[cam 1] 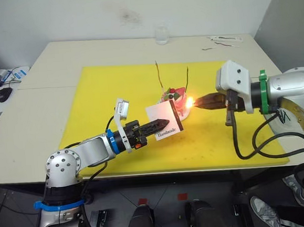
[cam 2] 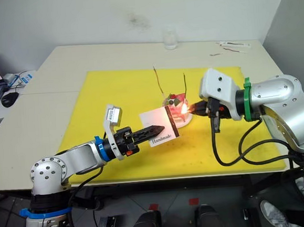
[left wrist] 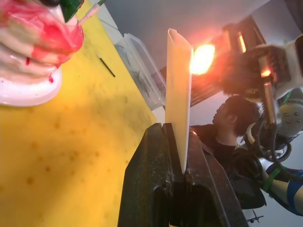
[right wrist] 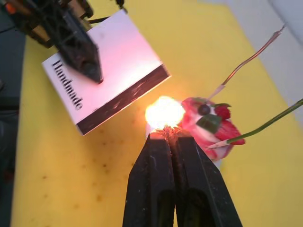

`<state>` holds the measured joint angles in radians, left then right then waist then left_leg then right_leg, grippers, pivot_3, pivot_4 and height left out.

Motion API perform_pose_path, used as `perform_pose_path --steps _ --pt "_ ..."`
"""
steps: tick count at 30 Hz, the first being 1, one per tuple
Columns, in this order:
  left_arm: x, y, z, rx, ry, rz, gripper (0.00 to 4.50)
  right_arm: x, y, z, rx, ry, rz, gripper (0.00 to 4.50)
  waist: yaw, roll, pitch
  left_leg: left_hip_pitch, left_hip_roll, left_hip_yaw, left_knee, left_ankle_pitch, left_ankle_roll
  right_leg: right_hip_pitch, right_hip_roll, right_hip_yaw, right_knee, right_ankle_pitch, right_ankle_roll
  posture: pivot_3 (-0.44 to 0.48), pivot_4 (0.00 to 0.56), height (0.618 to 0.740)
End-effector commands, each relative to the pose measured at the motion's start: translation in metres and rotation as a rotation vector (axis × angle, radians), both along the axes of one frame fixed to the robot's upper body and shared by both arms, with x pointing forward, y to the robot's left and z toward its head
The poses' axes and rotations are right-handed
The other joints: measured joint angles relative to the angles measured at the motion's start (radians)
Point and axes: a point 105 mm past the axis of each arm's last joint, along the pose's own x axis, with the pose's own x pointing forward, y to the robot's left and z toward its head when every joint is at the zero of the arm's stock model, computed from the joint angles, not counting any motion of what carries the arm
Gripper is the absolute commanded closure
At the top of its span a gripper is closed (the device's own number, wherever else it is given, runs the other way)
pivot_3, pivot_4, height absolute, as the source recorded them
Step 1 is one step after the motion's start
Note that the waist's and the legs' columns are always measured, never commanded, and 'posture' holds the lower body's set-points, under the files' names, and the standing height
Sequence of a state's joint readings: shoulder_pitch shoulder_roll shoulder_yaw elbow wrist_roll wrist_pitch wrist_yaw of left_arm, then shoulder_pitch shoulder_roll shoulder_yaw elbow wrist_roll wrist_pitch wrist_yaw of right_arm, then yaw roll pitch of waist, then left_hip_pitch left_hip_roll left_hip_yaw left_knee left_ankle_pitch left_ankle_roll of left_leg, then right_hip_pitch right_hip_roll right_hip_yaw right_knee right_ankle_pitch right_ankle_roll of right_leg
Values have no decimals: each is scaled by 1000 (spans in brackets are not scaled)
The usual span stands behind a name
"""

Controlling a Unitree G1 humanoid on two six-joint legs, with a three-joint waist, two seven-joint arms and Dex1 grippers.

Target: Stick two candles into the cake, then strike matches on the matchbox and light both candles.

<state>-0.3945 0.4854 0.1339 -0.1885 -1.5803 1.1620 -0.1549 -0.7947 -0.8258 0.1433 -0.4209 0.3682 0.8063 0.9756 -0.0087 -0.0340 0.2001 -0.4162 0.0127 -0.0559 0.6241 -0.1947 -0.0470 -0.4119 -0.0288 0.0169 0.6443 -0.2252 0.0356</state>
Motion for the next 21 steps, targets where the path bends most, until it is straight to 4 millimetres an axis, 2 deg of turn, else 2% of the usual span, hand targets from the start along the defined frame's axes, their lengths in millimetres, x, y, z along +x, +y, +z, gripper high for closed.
perform_pose_path --steps 1,10,21 --pt "-5 -1 1 2 -23 -19 4500 17 12 20 69 -136 -46 4467 -1 0 0 0 0 0 0 0 0 0 0 0 0 0 0 0 150 740" --pt "-5 -4 -1 1 -39 -23 4500 57 48 31 132 -308 -100 4467 1 0 0 -1 -1 -1 0 0 0 0 0 0 0 0 0 0 150 740" --pt "-9 -7 -5 -3 -44 -21 4500 84 62 32 197 -344 -164 4467 -1 0 0 0 0 -1 0 0 0 0 1 0 1 0 0 0 150 740"
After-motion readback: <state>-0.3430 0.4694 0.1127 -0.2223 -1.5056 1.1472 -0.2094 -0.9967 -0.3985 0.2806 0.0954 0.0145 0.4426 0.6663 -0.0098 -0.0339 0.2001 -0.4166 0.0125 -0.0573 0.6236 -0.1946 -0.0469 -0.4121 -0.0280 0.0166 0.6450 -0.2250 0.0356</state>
